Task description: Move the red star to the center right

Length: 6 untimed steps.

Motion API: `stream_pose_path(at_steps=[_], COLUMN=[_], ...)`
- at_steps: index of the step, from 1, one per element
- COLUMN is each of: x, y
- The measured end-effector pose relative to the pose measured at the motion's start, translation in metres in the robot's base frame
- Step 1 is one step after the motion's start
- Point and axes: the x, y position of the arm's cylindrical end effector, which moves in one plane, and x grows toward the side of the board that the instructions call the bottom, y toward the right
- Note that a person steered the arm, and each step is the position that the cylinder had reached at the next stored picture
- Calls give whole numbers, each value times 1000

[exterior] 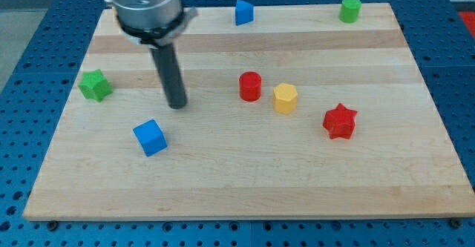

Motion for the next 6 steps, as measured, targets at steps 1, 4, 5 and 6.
stream_pose_path(at_steps=[1,4,5,6], x=[20,42,43,49], y=[49,172,201,220])
